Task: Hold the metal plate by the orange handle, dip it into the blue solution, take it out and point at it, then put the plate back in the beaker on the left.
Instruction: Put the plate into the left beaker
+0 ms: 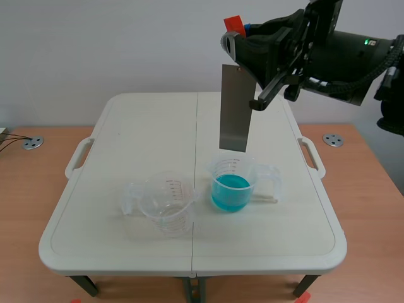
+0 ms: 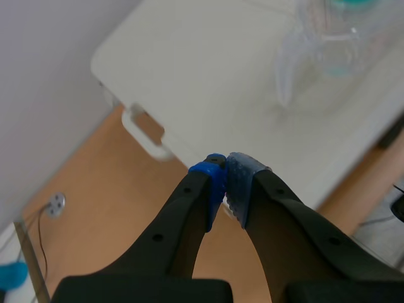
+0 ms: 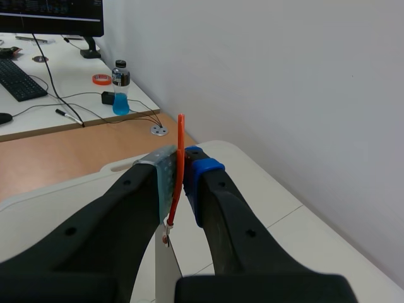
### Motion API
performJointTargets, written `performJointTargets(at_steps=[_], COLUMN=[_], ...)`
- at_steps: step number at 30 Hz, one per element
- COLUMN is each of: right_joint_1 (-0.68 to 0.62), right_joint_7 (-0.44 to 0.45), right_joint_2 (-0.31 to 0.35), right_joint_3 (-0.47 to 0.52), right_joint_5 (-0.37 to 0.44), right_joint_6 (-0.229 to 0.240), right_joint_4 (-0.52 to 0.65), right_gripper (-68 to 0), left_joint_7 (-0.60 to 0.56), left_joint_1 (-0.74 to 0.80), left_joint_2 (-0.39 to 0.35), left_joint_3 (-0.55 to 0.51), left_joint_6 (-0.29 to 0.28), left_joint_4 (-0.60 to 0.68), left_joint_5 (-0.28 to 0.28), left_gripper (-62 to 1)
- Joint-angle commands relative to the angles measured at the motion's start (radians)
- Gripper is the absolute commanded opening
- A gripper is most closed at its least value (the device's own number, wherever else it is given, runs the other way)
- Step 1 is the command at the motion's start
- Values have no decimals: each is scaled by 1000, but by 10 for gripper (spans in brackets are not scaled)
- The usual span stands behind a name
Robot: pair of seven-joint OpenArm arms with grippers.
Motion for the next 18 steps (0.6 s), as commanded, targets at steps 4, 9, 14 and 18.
performJointTargets(at_steps=[4,9,14,18], right_joint_1=[42,59,77,81], right_joint_7=[22,26,26,21], right_joint_2=[3,-1,-13,-42], right_joint_3=[-44,-93,-150,-182], right_joint_5=[19,21,21,20], right_joint_6=[8,8,8,8], right_joint_4=[17,17,17,17], right_gripper=[-662,-662,-662,-662], left_joint_7=[-30,-30,-23,-19], left_joint_1=[212,352,366,367], left_joint_2=[11,34,90,103], left_joint_3=[-50,-51,-45,9], left_joint_6=[6,5,4,4], left_joint_4=[-12,-66,-156,-222], left_joint_5=[-11,-11,-2,2], left_gripper=[-594,-594,-594,-594])
